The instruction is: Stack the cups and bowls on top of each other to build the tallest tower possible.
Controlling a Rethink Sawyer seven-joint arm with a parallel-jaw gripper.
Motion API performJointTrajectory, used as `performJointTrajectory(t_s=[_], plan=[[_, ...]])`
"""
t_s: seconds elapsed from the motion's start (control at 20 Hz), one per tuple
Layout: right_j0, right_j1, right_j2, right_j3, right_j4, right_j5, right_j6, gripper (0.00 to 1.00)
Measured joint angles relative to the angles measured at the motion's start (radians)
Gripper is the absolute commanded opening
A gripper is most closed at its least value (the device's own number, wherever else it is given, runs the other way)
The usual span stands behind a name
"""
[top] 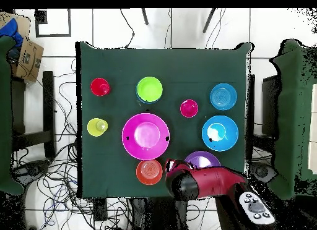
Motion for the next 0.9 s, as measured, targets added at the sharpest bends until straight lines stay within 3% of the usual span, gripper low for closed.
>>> performJointTrajectory(t_s=[0.3,0.9], plan=[[-0.04,-0.07,0.055,0.002,0.03,0.074,0.0,1.0],[-0.035,-0.032,0.064,-0.001,0.023,0.081,0.0,1.0]])
